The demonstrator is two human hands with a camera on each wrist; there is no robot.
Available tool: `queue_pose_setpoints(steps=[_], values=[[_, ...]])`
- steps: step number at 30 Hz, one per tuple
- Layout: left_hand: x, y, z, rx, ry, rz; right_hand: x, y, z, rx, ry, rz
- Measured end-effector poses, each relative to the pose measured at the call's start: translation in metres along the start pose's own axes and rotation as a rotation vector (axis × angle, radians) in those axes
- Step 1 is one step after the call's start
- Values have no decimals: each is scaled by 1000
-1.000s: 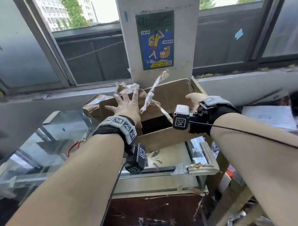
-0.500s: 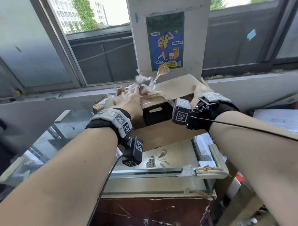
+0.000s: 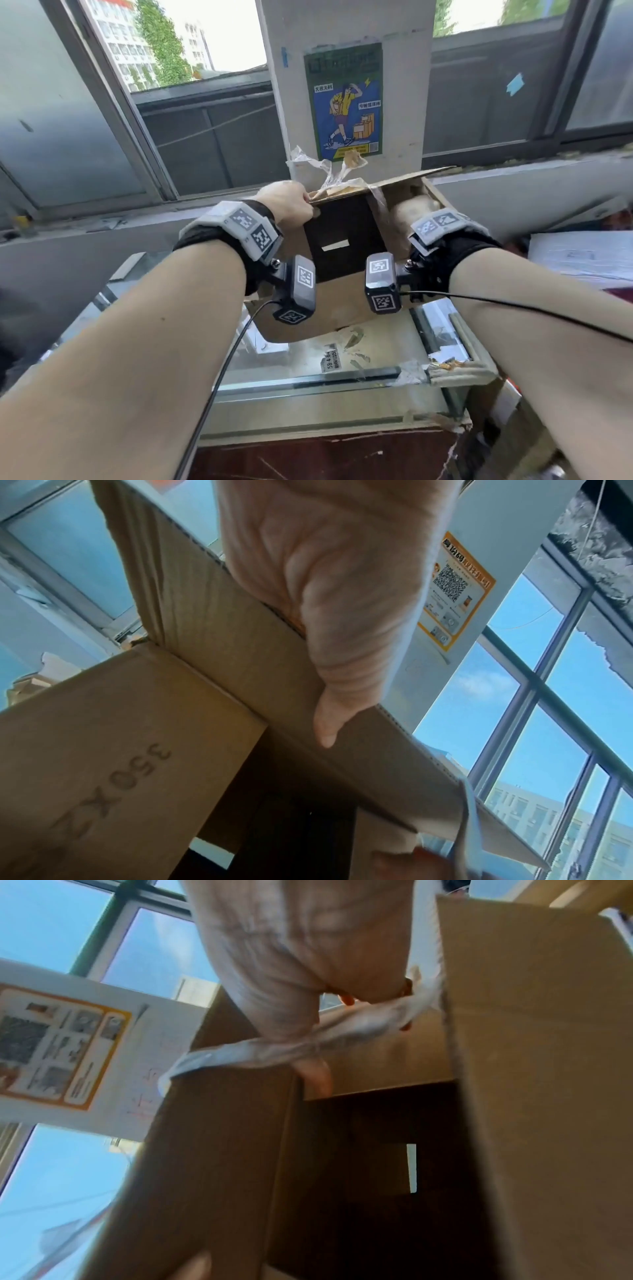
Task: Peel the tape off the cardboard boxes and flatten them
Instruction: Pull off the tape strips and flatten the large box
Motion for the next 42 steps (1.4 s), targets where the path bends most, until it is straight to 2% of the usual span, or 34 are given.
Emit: queue_pose_setpoints(steps=[2,5,7,10,14,19,25,33,38,42], values=[[0,-6,8,80,37,58,4,4,-11,71,-86,-38],[2,-15,11,122,100,103,15,0,-18,225,-1,-197],[3,-17,8,79,130,88,22,0,-19,213,52,-244],[5,-18,3,60,150,64,33,-2,-19,152,84,-212],[10,-18,2,18,154,24,29,-12,-26,91,244,-136],[12,-24,0,4,154,22,26,-18,-36,146,278,-79],[11,-28,0,19,140,40,26,-20,-40,245,215,-68],[3,-35,-8,-21,145,77,21,-27,-19,135,171,21],[-4,-24,-8,-46,153,46,21,-19,1,83,103,-27],[-8,-16,-9,-60,159,22,21,-9,19,37,111,-81]])
Point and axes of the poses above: each hand's wrist, its own x-axis away from the middle knuckle, its own z-axis out of the back of the hand, y = z × x, the point moved 6 cm from there along -x, towards the middle knuckle, and after that the axes turned 13 degrees about -z, right-handed, at the moved point
